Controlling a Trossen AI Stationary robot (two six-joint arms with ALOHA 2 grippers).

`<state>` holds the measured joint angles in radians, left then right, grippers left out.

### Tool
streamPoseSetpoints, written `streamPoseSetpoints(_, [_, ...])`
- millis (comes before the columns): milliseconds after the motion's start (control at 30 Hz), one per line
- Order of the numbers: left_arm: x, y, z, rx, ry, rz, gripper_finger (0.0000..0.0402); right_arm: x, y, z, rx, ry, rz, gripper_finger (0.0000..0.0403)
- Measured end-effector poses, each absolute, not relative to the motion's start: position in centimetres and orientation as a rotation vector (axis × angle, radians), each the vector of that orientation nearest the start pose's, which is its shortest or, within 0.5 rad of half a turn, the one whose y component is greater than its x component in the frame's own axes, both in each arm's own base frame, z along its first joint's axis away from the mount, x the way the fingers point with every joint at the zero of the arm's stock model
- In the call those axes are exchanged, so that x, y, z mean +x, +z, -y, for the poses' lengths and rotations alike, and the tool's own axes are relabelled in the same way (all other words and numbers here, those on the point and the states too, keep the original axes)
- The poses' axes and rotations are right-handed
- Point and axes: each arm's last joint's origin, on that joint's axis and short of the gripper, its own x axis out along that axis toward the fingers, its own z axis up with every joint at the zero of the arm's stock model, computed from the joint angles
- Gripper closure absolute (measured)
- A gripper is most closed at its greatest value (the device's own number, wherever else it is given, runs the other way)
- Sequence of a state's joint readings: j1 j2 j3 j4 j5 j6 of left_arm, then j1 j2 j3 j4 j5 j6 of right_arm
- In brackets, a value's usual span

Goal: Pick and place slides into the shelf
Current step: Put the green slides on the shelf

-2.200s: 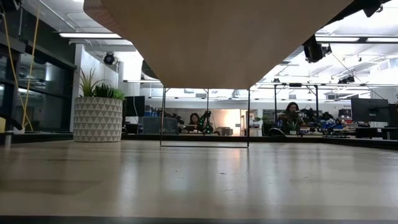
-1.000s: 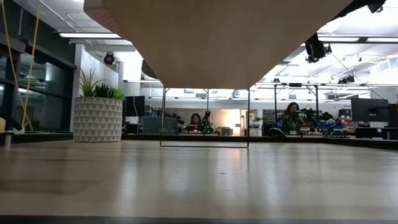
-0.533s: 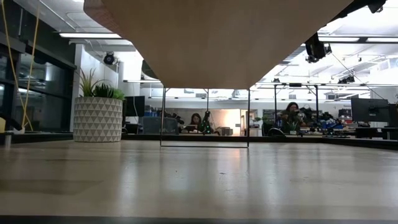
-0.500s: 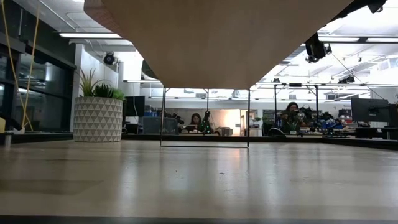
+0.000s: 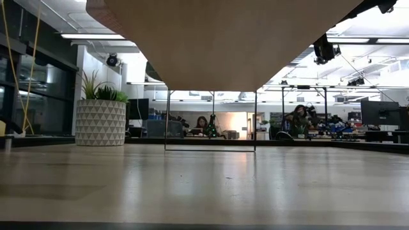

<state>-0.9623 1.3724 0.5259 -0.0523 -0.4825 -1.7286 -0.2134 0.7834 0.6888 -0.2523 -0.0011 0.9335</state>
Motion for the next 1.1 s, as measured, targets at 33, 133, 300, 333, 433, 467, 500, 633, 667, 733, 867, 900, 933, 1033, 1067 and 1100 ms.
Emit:
streamPoseSetpoints(33, [14.4, 14.7, 18.4, -1.041, 0.232, -0.807, 0.0397, 17.0, 29.4, 3.7, 0.958, -0.356, -0.223, 0.0256])
streamPoseSetpoints(133, [14.3, 15.2, 18.2, -1.051, 0.214, -0.8, 0.0397, 16.9, 29.3, 3.7, 0.959, -0.352, -0.227, 0.0256])
streamPoseSetpoints(300, [13.8, 16.4, 17.4, -1.021, 0.196, -0.799, 0.0399, 17.0, 29.3, 3.6, 0.956, -0.351, -0.228, 0.0256])
streamPoseSetpoints(333, [13.6, 16.7, 17.2, -1.015, 0.201, -0.802, 0.0399, 17.0, 29.3, 3.6, 0.953, -0.35, -0.228, 0.0256])
streamPoseSetpoints(433, [12.9, 17.5, 16.2, -0.998, 0.214, -0.81, 0.0399, 17.0, 29.3, 3.6, 0.951, -0.35, -0.229, 0.0256])
streamPoseSetpoints(467, [12.7, 17.8, 15.9, -0.994, 0.217, -0.812, 0.04, 17.0, 29.3, 3.6, 0.951, -0.349, -0.229, 0.0256])
streamPoseSetpoints(500, [12.4, 18.1, 15.5, -0.989, 0.221, -0.814, 0.04, 17.0, 29.3, 3.6, 0.951, -0.35, -0.229, 0.0256])
streamPoseSetpoints(633, [11.4, 19.2, 14.0, -0.974, 0.242, -0.804, 0.04, 17.0, 29.3, 3.6, 0.951, -0.35, -0.229, 0.0256])
streamPoseSetpoints(667, [11.2, 19.5, 13.6, -0.979, 0.249, -0.785, 0.04, 17.0, 29.3, 3.6, 0.951, -0.35, -0.229, 0.0256])
streamPoseSetpoints(733, [10.9, 20.1, 12.9, -0.985, 0.261, -0.738, 0.0401, 17.0, 29.3, 3.6, 0.951, -0.349, -0.227, 0.0256])
streamPoseSetpoints(867, [10.0, 21.7, 11.5, -0.944, 0.3, -0.72, 0.0401, 17.0, 29.4, 3.6, 0.954, -0.338, -0.231, 0.0256])
streamPoseSetpoints(900, [9.8, 22.2, 11.2, -0.926, 0.315, -0.729, 0.0401, 17.0, 29.4, 3.6, 0.955, -0.333, -0.233, 0.0256])
streamPoseSetpoints(933, [9.6, 22.9, 10.9, -0.908, 0.331, -0.737, 0.0401, 17.0, 29.4, 3.6, 0.956, -0.328, -0.235, 0.0256])
streamPoseSetpoints(1033, [8.9, 25.0, 9.9, -0.841, 0.377, -0.765, 0.0401, 17.0, 29.4, 3.6, 0.957, -0.323, -0.237, 0.0256])
streamPoseSetpoints(1067, [8.7, 25.7, 9.6, -0.821, 0.391, -0.773, 0.0401, 17.0, 29.4, 3.6, 0.957, -0.323, -0.237, 0.0256])
streamPoseSetpoints(1100, [8.5, 26.6, 9.3, -0.807, 0.403, -0.779, 0.0401, 17.0, 29.4, 3.6, 0.956, -0.32, -0.237, 0.0256])
